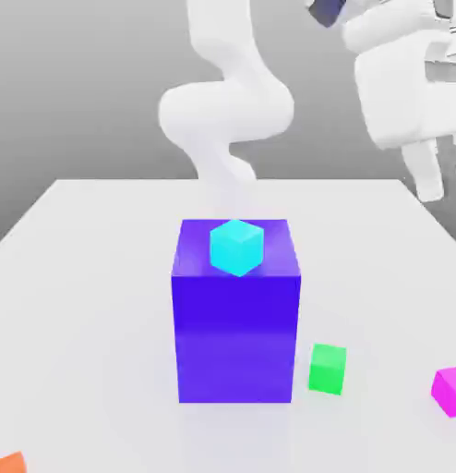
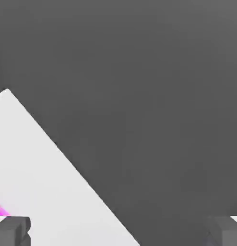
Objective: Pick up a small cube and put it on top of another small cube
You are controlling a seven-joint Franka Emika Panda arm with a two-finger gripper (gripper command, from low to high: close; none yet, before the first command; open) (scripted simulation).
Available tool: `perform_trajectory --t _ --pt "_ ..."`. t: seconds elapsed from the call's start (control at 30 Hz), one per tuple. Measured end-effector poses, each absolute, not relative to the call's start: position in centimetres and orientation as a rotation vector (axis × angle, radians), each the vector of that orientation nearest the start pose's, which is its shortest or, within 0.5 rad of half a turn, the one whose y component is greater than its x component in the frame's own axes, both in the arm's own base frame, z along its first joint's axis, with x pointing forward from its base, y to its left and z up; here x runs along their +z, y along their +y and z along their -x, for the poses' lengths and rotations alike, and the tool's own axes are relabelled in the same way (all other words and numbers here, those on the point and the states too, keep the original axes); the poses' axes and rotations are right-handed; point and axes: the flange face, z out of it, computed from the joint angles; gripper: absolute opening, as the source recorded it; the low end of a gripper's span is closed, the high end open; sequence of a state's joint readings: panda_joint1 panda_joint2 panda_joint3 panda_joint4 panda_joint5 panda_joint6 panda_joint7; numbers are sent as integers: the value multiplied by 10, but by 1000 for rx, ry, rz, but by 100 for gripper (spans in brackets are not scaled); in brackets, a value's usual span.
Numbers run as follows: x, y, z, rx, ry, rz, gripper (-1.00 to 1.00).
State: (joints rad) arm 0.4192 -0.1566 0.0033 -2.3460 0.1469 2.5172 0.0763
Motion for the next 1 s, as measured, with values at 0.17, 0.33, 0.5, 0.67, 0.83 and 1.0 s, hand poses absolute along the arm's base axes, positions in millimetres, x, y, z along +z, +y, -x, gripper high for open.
perform_trajectory --t 0.17,0.33,0.5,0.67,0.83,1.0 --pt "338 280 -439 -264 -825 2891 0" --pt "248 314 -408 -104 -1228 2835 0" --pt "169 332 -381 -6 -1495 2762 0" --pt "132 332 -379 -1 -1505 2757 -100" --pt "132 332 -379 2 -1508 2757 -100" --pt "188 327 -379 2 -1489 2768 -100"
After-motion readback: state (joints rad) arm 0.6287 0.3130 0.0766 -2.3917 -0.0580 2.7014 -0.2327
